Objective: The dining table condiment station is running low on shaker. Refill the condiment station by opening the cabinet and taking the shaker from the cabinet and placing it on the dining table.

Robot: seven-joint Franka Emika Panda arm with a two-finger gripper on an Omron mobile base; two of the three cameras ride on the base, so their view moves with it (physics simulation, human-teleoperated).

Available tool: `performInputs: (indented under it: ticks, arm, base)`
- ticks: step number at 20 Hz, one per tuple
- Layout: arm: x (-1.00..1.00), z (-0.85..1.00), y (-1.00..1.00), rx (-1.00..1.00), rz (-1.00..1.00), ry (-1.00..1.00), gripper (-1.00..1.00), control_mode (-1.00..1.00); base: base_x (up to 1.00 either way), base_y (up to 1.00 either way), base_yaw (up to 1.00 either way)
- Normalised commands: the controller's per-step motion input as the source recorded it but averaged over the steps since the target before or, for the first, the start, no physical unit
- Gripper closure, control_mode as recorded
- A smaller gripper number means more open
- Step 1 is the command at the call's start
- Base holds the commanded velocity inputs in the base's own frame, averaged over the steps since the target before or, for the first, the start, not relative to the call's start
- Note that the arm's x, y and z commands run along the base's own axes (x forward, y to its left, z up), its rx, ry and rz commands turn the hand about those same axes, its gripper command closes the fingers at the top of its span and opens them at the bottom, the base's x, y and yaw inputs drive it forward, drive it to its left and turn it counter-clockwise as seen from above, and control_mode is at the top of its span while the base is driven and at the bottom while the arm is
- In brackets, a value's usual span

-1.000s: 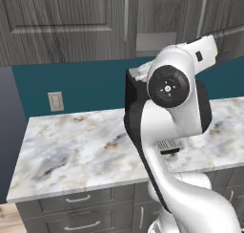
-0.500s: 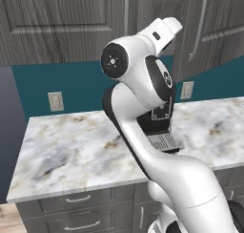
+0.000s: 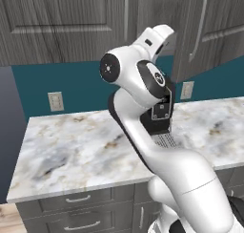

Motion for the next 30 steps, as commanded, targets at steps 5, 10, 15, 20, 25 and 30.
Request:
performInputs:
  ticks: [5, 10, 15, 20, 25, 30]
  arm:
    - [0.09, -0.08, -0.49, -0.04, -0.02, 0.09, -1.00, -1.00]
    - [-0.26, -0.19, -0.38, -0.04, -0.03, 0.02, -1.00, -1.00]
    - [-0.98, -0.22, -0.25, -0.04, -0.06, -0.02, -1.00, -1.00]
    - [-0.94, -0.15, -0.56, 0.01, -0.09, 0.00, -1.00, -1.00]
    - [-0.64, -0.05, -0.69, 0.02, -0.06, 0.02, -1.00, -1.00]
    - [-0.31, 0.00, 0.73, -0.26, 0.03, -0.02, -1.00, -1.00]
  base:
    - [0.00, 0.00, 0.00]
    - [0.00, 0.00, 0.00]
    - [0.00, 0.00, 0.00]
    - [0.00, 0.00, 0.00]
    - [0.00, 0.00, 0.00]
    - [0.00, 0.00, 0.00]
